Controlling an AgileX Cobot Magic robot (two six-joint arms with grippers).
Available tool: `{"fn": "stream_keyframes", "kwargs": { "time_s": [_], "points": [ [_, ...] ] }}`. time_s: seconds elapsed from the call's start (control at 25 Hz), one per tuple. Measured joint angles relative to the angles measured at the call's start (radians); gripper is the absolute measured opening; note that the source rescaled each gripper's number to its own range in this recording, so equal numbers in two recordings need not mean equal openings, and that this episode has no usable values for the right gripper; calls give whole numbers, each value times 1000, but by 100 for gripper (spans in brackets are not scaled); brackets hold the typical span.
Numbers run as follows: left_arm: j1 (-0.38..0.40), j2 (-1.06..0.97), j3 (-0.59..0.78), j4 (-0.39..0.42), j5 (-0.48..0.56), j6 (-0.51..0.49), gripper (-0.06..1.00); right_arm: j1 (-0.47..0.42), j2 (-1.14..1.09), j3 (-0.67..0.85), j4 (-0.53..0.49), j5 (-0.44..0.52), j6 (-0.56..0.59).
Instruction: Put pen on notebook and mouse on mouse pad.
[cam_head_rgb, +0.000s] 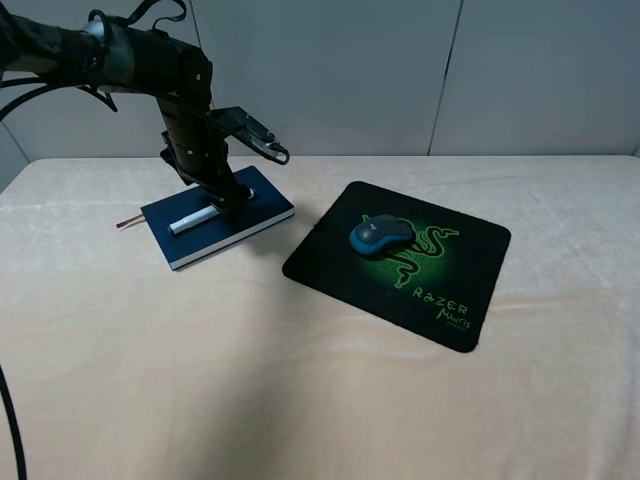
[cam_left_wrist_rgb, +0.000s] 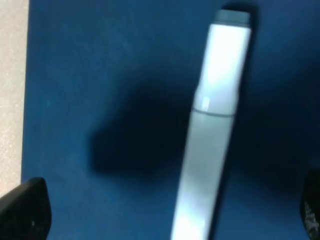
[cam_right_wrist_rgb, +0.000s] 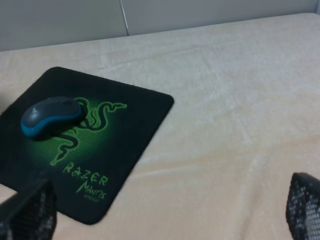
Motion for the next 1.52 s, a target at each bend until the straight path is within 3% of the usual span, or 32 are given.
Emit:
{"fn": "stream_keyframes", "kwargs": {
  "time_s": [0.48,0.72,0.88,1.52],
  "points": [
    [-23,-180,0,-8,198,-67,100,0,0,0,0,0,0],
    [-23,-341,0,-104,316,-85,100,0,0,0,0,0,0],
    [-23,-439,0,-125,379,-103,99,0,0,0,0,0,0],
    [-25,-768,0,-147,385,-151,98,0,0,0,0,0,0]
  ]
}}
